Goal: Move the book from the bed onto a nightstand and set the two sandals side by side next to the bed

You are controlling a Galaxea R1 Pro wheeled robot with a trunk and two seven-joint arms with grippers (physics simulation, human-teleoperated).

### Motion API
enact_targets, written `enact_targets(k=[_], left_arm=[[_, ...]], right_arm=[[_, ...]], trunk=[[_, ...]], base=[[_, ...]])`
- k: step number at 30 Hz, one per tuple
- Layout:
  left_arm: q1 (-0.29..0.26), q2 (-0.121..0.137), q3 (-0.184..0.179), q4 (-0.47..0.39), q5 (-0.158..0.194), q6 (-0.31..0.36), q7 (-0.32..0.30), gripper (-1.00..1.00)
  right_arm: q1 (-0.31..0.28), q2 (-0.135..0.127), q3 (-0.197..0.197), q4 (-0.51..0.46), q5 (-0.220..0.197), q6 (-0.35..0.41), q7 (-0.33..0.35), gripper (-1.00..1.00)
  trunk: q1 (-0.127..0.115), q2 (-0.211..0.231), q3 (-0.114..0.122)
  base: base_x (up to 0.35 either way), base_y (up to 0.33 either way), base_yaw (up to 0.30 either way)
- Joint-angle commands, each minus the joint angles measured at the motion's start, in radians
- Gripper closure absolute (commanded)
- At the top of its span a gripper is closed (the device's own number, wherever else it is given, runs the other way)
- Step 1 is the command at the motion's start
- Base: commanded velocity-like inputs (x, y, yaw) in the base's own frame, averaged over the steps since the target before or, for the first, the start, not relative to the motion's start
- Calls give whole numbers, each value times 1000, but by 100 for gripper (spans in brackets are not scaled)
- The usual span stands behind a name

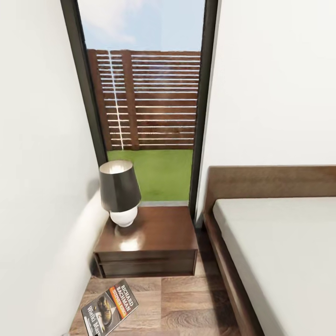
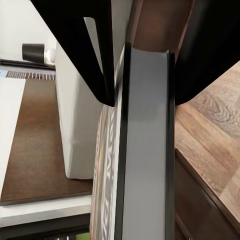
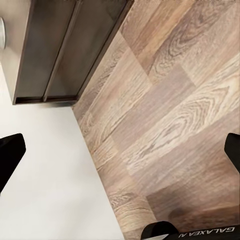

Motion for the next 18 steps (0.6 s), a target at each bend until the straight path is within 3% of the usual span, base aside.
enact_targets(k=[1,18], left_arm=[[0,0,8,0,-4,10,-3,100],[-1,0,8,0,-4,10,-3,100]], right_arm=[[-2,0,0,4,-4,2,6,-100],[-2,0,-1,4,-4,2,6,-100]], trunk=[[0,0,-1],[0,0,-1]], base=[[106,0,0],[106,0,0]])
